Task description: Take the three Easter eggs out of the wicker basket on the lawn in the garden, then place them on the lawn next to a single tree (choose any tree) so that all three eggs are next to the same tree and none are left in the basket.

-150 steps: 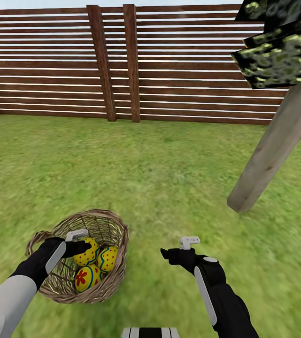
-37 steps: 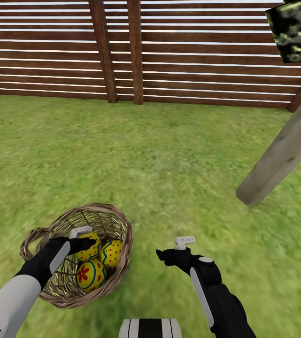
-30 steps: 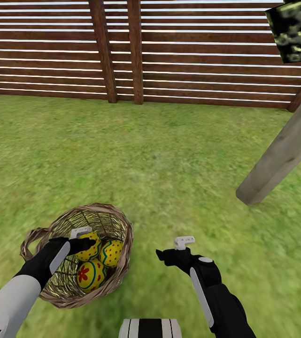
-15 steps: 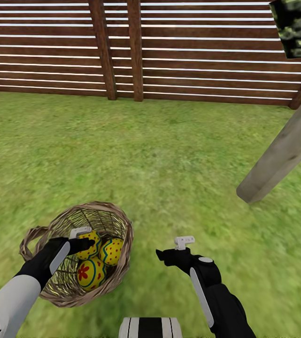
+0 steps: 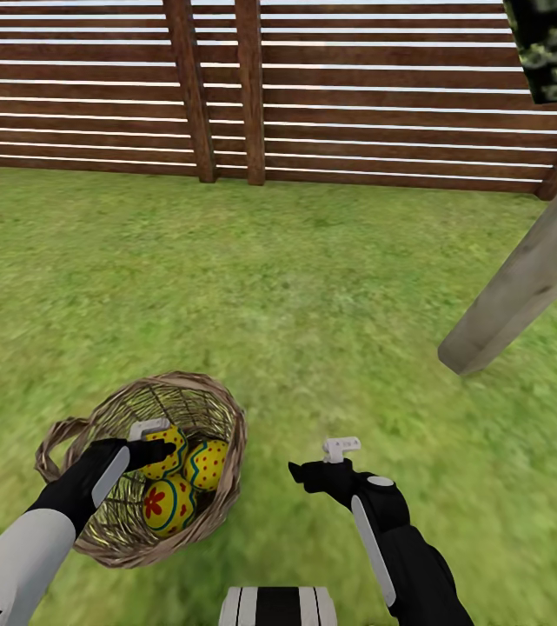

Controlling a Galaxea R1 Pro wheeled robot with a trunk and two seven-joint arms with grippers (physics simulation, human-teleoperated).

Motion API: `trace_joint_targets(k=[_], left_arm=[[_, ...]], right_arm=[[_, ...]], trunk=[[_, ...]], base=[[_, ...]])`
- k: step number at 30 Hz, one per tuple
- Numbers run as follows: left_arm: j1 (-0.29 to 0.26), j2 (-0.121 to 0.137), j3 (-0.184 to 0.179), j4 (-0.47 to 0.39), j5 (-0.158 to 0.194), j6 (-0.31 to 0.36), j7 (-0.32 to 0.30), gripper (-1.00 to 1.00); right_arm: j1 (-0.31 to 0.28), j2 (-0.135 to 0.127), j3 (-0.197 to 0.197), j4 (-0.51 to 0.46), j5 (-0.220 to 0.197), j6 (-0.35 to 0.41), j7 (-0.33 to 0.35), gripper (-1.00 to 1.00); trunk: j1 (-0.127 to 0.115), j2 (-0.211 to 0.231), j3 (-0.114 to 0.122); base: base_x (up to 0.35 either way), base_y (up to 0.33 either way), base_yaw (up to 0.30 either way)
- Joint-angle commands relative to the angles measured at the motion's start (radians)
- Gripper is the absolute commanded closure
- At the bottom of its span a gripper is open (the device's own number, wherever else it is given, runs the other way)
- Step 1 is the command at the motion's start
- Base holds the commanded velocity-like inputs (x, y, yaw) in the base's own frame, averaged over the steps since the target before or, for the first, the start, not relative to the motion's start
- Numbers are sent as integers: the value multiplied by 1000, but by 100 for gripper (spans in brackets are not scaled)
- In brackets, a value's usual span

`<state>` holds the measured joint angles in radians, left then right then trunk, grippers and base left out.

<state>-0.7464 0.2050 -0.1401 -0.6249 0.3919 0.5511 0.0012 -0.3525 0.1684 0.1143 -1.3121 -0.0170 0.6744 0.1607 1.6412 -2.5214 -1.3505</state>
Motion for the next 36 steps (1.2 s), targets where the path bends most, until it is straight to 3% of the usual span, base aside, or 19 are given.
trace_joint_targets(k=[1,18,19,36], left_arm=[[1,1,-6,7,20,3,-3,-100],[1,1,-6,7,20,3,1,-100],[1,1,-6,7,20,3,1,100],[2,1,-3,-2,22,1,0,100]], right_arm=[[0,0,-1,-2,-1,5,2,-100],[0,0,-1,-2,-1,5,3,-100],[0,0,-1,-2,0,5,3,-100],[0,0,-1,-2,0,5,3,-100]], trunk=[[0,0,-1],[0,0,-1],[0,0,-1],[0,0,-1]], base=[[0,0,0],[0,0,0],[0,0,0],[0,0,0]])
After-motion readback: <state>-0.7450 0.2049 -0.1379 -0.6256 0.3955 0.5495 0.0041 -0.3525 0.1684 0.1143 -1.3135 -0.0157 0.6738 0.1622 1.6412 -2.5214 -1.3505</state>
